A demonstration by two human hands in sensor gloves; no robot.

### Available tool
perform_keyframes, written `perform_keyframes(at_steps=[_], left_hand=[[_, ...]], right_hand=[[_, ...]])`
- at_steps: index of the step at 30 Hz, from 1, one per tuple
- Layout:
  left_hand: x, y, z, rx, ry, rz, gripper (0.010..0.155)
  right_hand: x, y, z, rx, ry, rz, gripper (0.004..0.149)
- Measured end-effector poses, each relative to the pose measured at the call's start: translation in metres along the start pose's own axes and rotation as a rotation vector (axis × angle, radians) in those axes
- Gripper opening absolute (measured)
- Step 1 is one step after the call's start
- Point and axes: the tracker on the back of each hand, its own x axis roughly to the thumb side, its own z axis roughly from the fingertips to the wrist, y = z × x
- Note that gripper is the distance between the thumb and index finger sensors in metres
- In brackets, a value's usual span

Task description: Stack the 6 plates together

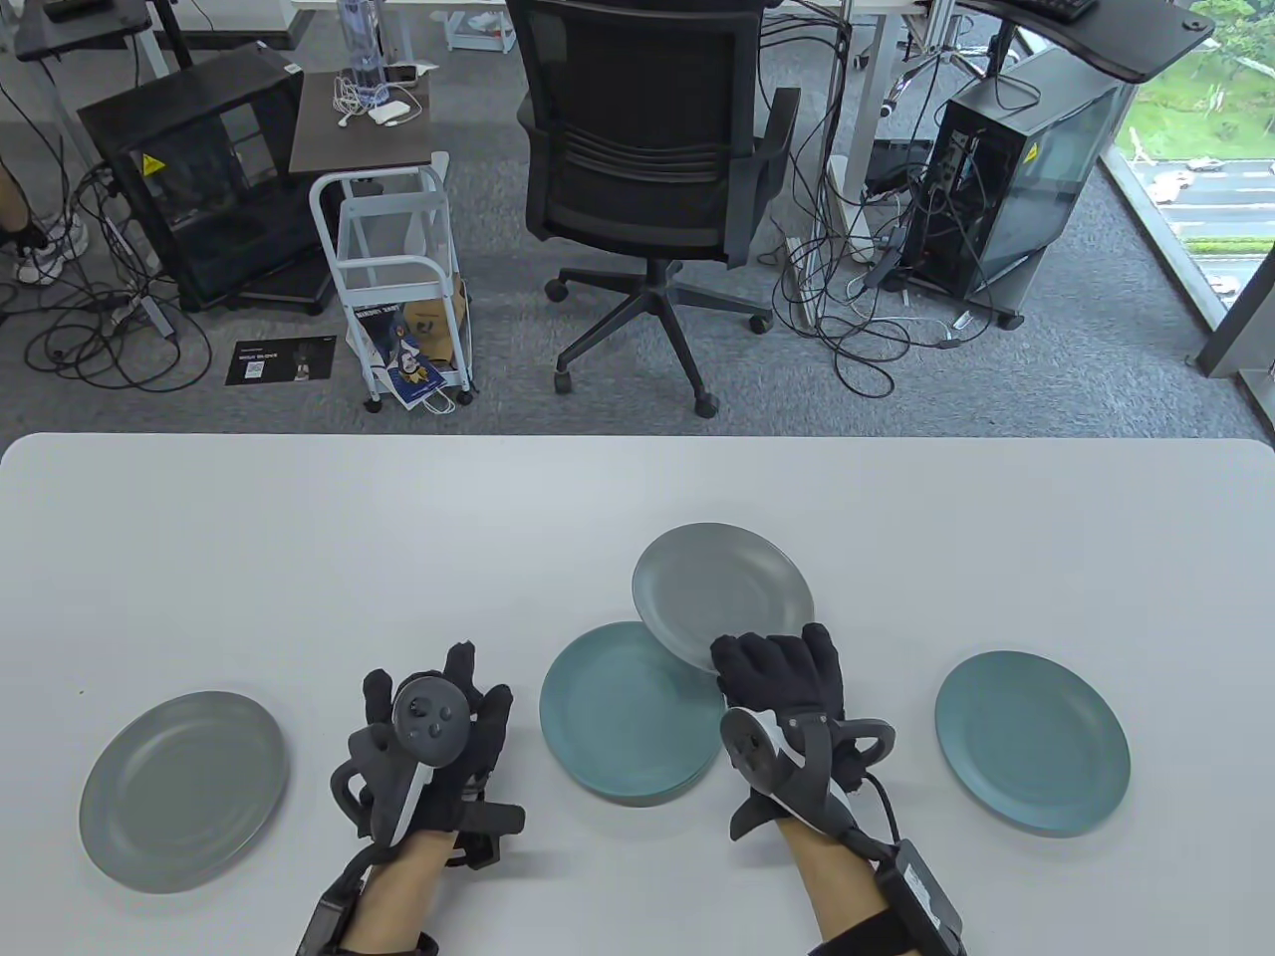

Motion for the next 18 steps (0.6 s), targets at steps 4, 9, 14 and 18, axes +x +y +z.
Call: perform_keyframes(at_steps=[4,9,14,18], left_hand=[[-0.005,0.004,-0.003,-0.051,0.066,0.12,0.069],[-0.011,0.005,-0.005,-0.097,0.114,0.249,0.071],[-0.015,0.003,-0.008,-0.162,0.133,0.382,0.073],[-0.018,0.003,-0.009,-0.171,0.155,0.437,0.07]], right_hand=[[0.013,-0.003,0.001,-0.01,-0.058,-0.031,0.034],[0.026,-0.004,-0.001,0.007,-0.104,-0.08,0.034],[0.04,-0.009,-0.001,-0.004,-0.161,-0.112,0.034],[0.051,-0.011,0.001,-0.002,-0.205,-0.13,0.034]])
